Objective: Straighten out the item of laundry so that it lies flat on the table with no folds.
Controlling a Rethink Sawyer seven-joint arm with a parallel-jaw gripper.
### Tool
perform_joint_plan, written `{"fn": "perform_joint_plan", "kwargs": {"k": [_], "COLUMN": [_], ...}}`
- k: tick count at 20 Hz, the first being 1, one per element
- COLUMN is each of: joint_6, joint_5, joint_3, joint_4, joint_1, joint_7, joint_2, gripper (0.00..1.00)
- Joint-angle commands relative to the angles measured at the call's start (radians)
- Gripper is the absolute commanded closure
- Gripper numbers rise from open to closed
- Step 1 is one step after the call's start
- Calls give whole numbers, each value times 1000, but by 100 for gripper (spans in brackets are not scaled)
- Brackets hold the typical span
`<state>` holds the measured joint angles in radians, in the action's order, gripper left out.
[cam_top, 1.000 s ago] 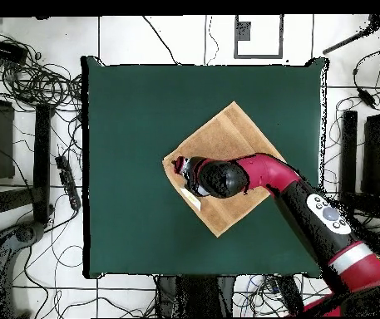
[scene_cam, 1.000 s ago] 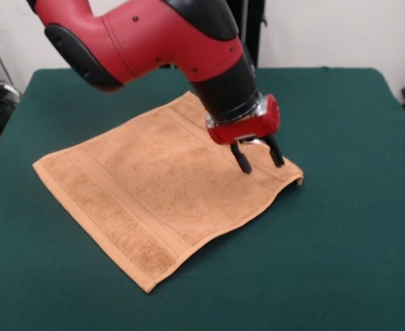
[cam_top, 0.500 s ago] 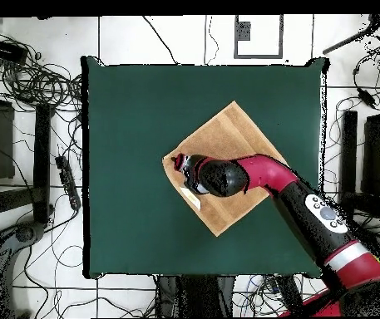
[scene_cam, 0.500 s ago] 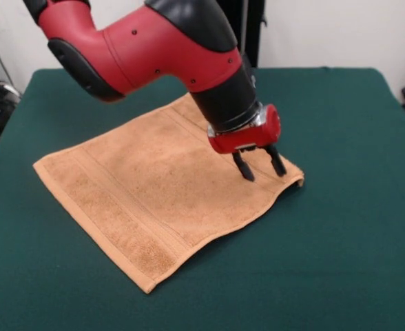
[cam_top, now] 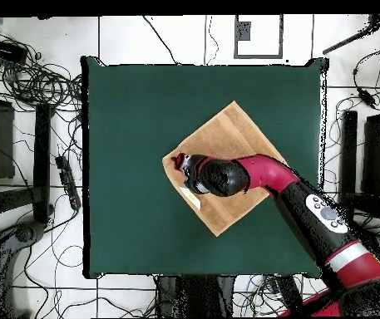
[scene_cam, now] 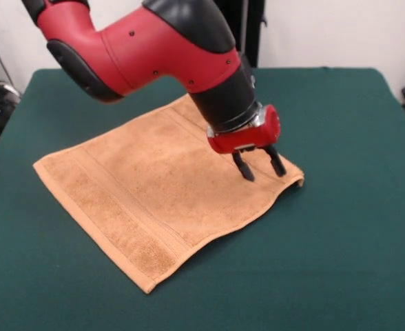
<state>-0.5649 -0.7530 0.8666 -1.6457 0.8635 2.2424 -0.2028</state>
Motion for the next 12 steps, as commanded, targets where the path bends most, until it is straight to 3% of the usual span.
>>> {"fn": "perform_joint_plan", "kwargs": {"k": [1,4,12], "joint_6": [31,23,7], "joint_5": [-136,-192,-221], "joint_3": [-157,-229,-331], "joint_4": [165,219,274], "joint_1": [-145,-196,-273], "joint_7": [-45,-20,-9], "joint_2": [-53,-64,-85], "gripper": [0,0,0]}}
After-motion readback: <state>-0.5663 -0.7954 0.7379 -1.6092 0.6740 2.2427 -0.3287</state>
